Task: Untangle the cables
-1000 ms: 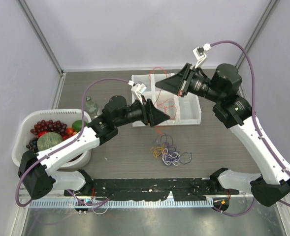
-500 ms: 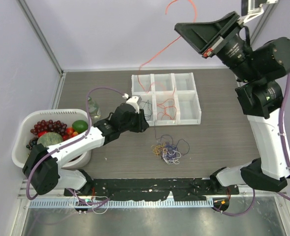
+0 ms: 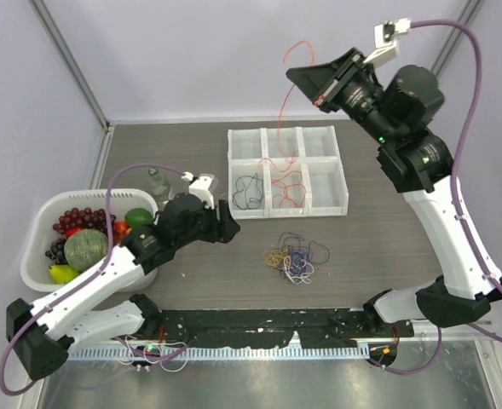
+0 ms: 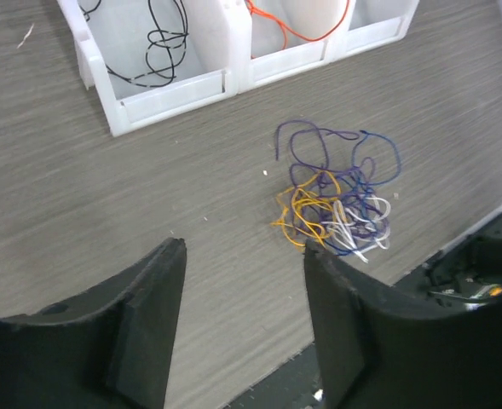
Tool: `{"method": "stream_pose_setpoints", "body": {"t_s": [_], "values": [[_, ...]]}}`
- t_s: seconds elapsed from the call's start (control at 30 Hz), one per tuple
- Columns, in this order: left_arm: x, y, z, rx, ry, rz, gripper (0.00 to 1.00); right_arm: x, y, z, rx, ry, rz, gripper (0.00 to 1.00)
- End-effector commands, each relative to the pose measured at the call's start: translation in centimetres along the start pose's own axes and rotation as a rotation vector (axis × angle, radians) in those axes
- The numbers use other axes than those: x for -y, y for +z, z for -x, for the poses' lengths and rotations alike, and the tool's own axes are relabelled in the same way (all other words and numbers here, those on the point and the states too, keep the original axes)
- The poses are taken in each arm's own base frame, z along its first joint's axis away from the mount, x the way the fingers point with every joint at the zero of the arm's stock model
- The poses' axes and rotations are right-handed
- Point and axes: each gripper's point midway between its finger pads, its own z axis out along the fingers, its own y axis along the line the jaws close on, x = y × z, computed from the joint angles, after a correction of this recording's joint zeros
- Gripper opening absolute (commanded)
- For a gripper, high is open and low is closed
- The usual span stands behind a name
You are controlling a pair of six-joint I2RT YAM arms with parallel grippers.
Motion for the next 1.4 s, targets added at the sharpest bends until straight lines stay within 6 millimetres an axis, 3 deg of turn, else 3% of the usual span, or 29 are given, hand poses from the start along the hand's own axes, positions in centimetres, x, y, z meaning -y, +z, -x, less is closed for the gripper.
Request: {"method": "stream_pose_setpoints", "body": {"t_s": [0.0,0.1,0.17,0.2,0.23,0.43,0.7,0.9,0.97,1.2,1.23,1.37], "values": [[0.9,-3.8,1.9,0.049,-0.025,-0.029,0.68,7.3,-0.2,-2.9,-0.043,-0.118,-0.223,0.01],[2.3,-6.2,3.9,0.104,-0.039,-0.086,0.79,11.0,-0.8,-5.7,-0.102,-0.187,-0.288,0.01],[2.9,-7.7,5.2,0.138,-0.035,-0.104,0.85,14.8,-1.3,-9.0,-0.174,-0.235,-0.332,0.01],[3.2,-8.3,5.7,0.149,-0.023,-0.111,0.86,15.0,-1.0,-9.3,-0.168,-0.256,-0.314,0.01],[3.5,-9.1,6.5,0.167,-0.016,-0.119,0.87,16.5,-1.3,-10.7,-0.204,-0.291,-0.323,0.01],[4.4,-11.9,9.4,0.216,0.071,-0.129,0.91,21.5,-0.6,-12.1,-0.221,-0.405,-0.429,0.01],[5.0,-12.1,10.4,0.235,0.106,-0.141,0.92,25.4,-0.6,-12.5,-0.219,-0.521,-0.515,0.01],[5.2,-12.1,10.4,0.228,0.096,-0.145,0.92,27.2,0.2,-14.7,-0.255,-0.512,-0.482,0.01],[5.2,-12.2,10.5,0.23,0.092,-0.144,0.92,28.8,0.0,-15.6,-0.262,-0.513,-0.509,0.01],[5.3,-12.1,10.6,0.234,0.055,-0.142,0.92,34.4,-1.6,-21.0,-0.383,-0.448,-0.61,0.01],[5.2,-12.2,10.6,0.235,0.047,-0.141,0.92,35.8,-2.7,-22.7,-0.45,-0.411,-0.661,0.01],[5.1,-12.3,10.6,0.237,0.022,-0.135,0.92,38.1,-4.7,-26.8,-0.57,-0.299,-0.721,0.01]]}}
